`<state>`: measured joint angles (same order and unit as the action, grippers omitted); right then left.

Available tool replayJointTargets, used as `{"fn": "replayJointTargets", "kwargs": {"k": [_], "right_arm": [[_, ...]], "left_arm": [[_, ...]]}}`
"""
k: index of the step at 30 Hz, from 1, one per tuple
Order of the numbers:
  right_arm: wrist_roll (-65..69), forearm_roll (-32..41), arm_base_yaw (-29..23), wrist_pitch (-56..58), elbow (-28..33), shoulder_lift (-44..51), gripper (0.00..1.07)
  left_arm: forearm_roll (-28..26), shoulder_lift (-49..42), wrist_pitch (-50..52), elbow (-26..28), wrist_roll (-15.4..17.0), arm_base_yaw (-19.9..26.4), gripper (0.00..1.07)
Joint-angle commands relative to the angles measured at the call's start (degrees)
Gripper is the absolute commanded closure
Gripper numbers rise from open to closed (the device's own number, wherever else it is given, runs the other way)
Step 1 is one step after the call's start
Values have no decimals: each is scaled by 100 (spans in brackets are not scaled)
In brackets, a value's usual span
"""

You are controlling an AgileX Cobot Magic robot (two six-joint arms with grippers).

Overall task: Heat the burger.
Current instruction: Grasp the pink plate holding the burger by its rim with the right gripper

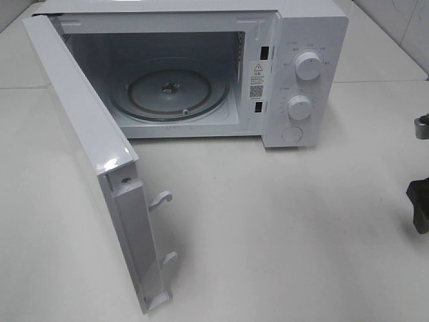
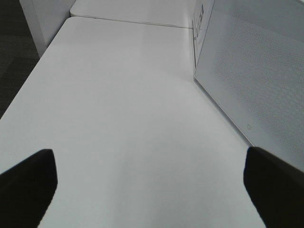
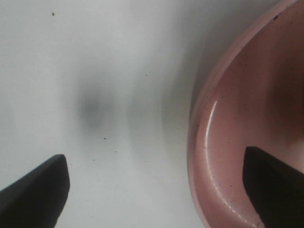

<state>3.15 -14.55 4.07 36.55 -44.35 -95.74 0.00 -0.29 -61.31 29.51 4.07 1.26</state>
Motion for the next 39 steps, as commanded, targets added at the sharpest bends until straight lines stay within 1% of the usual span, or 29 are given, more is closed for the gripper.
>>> {"fn": "replayJointTargets", "kwargs": {"k": [1, 4, 10, 12, 15, 20, 26, 28, 29, 30, 31, 32, 33, 34, 35, 36, 37, 38, 39], "right_arm": [[-69, -40, 166, -132, -29, -201, 13], [-97, -40, 304, -189, -29, -401, 15], [-109, -11, 413, -269, -29, -470, 16], [-115, 46, 533, -292, -29, -602, 17], [-115, 80, 533, -298, -29, -642, 17], [-384, 344, 533, -424, -52, -837, 20], [-390, 384, 533, -424, -74, -882, 24], [-481, 430, 533, -395, -74, -951, 30], [-481, 430, 533, -395, -74, -951, 30], [-516, 430, 533, -390, -74, -951, 33], [-579, 435, 533, -332, -74, -951, 40], [-579, 435, 533, -332, -74, -951, 40], [-630, 430, 533, -258, -74, -951, 50], [-630, 430, 533, -241, -74, -951, 56], [-630, 430, 533, -241, -74, -951, 56], [-625, 430, 533, -206, -74, -951, 69], [-625, 430, 533, -206, -74, -951, 69], [-625, 430, 533, -178, -74, -951, 77], [-590, 441, 533, -120, -74, -951, 93]], "left_arm": [[-40, -97, -6, 6, 6, -11, 4], [-40, -97, -6, 6, 6, -11, 4], [-40, -97, -6, 6, 6, -11, 4], [-40, -97, -6, 6, 6, -11, 4], [-40, -97, -6, 6, 6, -11, 4], [-40, -97, -6, 6, 6, -11, 4], [-40, -97, -6, 6, 6, -11, 4], [-40, -97, -6, 6, 6, -11, 4], [-40, -97, -6, 6, 6, -11, 4], [-40, -97, -6, 6, 6, -11, 4], [-40, -97, -6, 6, 6, -11, 4], [-40, -97, -6, 6, 6, -11, 4], [-40, -97, -6, 6, 6, -11, 4], [-40, -97, -6, 6, 6, -11, 4], [-40, -97, -6, 6, 6, -11, 4], [-40, -97, -6, 6, 6, -11, 4], [-40, -97, -6, 6, 6, -11, 4], [-40, -97, -6, 6, 6, -11, 4], [-40, -97, -6, 6, 6, -11, 4]]}}
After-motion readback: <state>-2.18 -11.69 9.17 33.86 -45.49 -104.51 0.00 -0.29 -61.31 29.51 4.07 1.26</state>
